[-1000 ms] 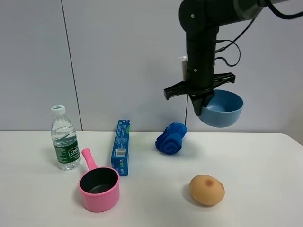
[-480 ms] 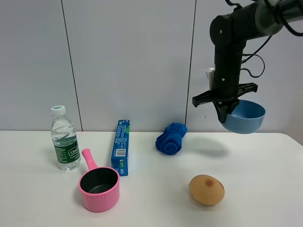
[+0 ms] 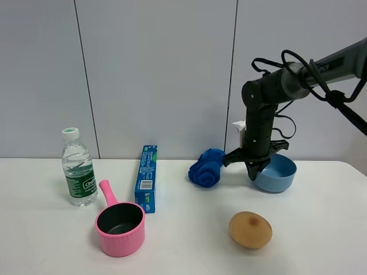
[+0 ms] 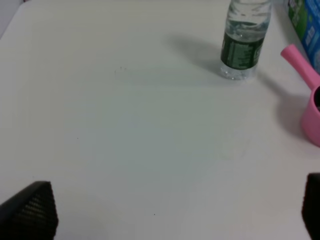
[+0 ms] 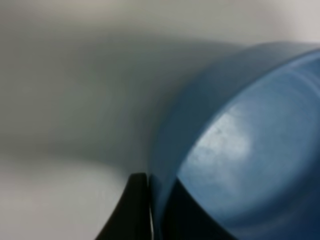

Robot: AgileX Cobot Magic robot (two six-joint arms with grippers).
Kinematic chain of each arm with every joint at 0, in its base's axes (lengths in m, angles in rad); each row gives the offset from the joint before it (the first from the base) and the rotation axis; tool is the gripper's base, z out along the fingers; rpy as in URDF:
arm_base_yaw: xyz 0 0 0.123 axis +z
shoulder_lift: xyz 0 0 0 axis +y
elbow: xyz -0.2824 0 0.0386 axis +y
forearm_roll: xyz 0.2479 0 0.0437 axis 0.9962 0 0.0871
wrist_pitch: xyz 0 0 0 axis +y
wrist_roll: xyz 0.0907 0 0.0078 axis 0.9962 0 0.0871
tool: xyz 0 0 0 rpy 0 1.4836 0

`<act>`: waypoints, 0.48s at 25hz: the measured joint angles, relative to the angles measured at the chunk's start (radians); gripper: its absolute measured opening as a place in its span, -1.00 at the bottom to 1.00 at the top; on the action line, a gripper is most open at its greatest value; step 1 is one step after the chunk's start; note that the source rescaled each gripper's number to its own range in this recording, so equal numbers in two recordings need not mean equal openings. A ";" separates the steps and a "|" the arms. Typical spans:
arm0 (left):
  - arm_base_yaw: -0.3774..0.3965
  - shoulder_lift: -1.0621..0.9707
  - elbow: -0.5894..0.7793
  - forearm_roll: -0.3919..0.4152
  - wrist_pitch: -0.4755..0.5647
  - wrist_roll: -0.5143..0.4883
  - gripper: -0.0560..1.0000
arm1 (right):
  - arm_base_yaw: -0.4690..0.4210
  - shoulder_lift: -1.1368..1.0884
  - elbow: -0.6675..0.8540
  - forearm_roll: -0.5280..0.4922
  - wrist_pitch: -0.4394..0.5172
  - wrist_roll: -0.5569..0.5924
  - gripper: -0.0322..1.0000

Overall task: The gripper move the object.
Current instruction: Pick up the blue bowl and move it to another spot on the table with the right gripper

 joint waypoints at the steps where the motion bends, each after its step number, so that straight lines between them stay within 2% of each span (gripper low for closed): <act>1: 0.000 0.000 0.000 0.000 0.000 0.000 1.00 | -0.007 0.004 0.000 0.005 -0.005 0.000 -0.94; 7: 0.000 0.000 0.000 0.000 0.000 0.000 1.00 | -0.063 0.007 0.000 0.083 -0.017 -0.037 -0.94; 12: 0.000 0.000 0.000 0.000 0.000 0.000 1.00 | -0.066 0.007 0.000 0.087 -0.026 -0.081 -0.92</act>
